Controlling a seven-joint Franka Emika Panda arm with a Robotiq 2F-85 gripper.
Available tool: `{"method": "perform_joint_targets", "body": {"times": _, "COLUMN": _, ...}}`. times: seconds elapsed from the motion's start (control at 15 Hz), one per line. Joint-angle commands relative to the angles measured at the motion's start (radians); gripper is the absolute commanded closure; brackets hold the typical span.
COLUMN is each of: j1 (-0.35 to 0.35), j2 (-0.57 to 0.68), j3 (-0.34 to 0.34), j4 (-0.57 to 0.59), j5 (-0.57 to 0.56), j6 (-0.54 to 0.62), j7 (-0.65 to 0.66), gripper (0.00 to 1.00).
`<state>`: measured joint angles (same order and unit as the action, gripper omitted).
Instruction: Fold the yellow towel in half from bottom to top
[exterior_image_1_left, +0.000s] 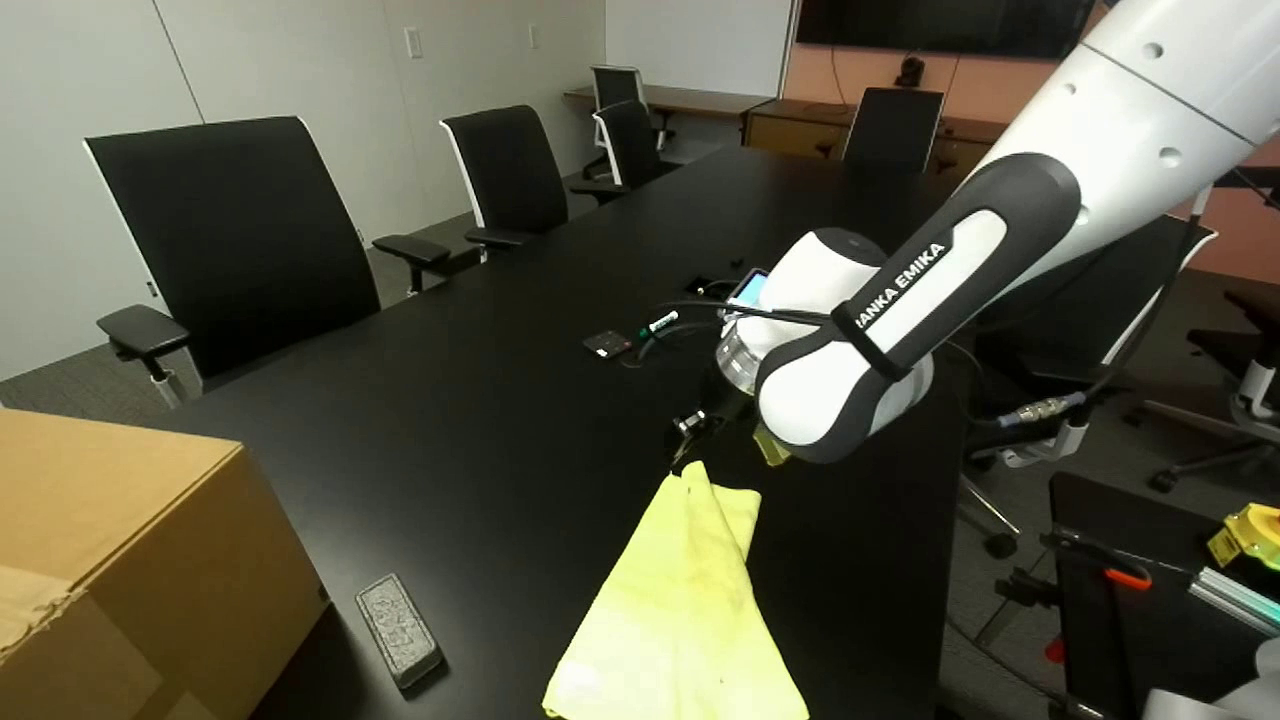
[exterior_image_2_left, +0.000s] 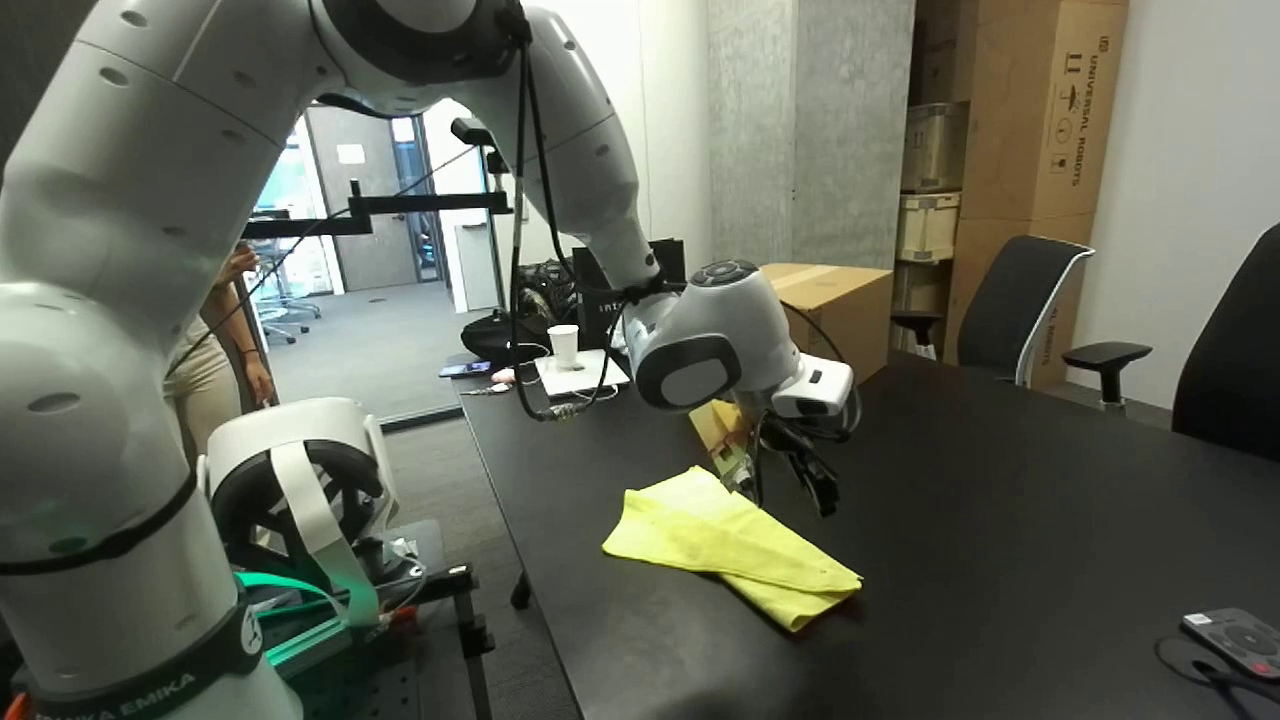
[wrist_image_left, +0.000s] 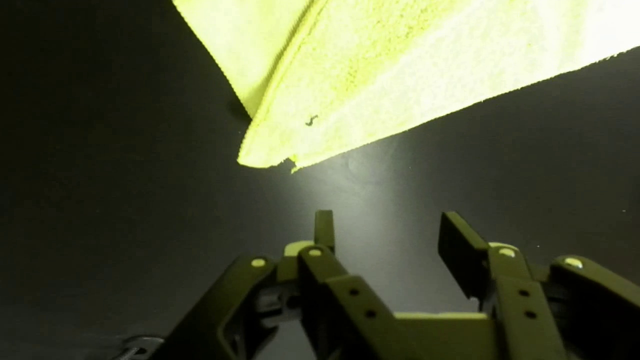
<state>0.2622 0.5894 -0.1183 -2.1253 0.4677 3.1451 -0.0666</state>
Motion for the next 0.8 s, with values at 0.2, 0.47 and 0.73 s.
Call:
{"method": "perform_joint_targets", "body": {"times": 0.2, "j1": -0.029, "j2": -0.073, "j3": 0.030, "j4": -0.056, "j5": -0.275, "j6": -0.165, "j7": 0.132, "gripper": 0.00}}
{"method": "perform_joint_targets", "body": {"times": 0.47, "j1": -0.034, "j2": -0.103, "j3": 0.093, "j4": -0.109, "j5": -0.401, "j6": -0.298, "j7": 0.092, "gripper": 0.00}}
{"method": "perform_joint_targets", "body": {"times": 0.73, "j1": -0.026, "j2": -0.110, "j3": 0.152, "j4": -0.151, "j5": -0.522, "j6": -0.350, "j7": 0.048, "gripper": 0.00}}
